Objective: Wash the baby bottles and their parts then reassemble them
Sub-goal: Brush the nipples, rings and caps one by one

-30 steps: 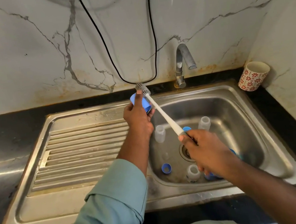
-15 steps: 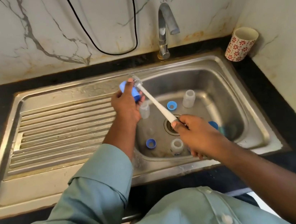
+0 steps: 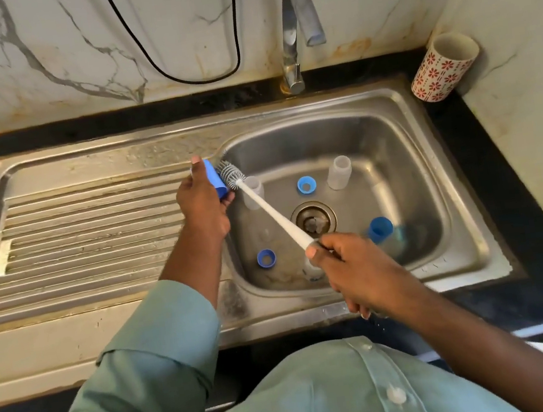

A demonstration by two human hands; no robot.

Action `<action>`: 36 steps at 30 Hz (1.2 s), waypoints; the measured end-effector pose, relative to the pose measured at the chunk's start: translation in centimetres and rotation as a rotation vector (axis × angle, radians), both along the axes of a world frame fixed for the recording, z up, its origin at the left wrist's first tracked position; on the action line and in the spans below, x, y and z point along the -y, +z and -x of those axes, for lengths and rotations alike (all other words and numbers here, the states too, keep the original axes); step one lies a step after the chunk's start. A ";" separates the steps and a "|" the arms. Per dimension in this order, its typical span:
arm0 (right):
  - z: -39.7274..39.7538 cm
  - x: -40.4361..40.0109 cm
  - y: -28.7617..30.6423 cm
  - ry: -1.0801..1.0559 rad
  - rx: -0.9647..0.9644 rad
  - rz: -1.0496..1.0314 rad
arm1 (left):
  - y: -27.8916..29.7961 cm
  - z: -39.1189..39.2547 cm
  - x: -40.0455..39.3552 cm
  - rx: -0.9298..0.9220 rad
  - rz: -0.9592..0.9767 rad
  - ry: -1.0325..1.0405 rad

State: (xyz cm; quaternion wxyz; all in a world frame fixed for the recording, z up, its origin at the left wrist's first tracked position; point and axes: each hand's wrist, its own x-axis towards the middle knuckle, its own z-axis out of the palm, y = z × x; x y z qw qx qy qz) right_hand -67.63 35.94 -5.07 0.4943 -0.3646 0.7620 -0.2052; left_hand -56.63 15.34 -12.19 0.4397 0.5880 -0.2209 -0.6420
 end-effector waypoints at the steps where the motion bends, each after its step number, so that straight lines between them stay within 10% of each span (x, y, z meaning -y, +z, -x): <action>1: -0.2 0.4 0.0 -0.016 -0.004 0.007 | -0.1 0.2 -0.5 0.005 0.016 -0.053; 36: 0.1 2.1 0.0 0.058 -0.079 0.111 | 1.0 1.0 0.3 -0.252 -0.062 0.092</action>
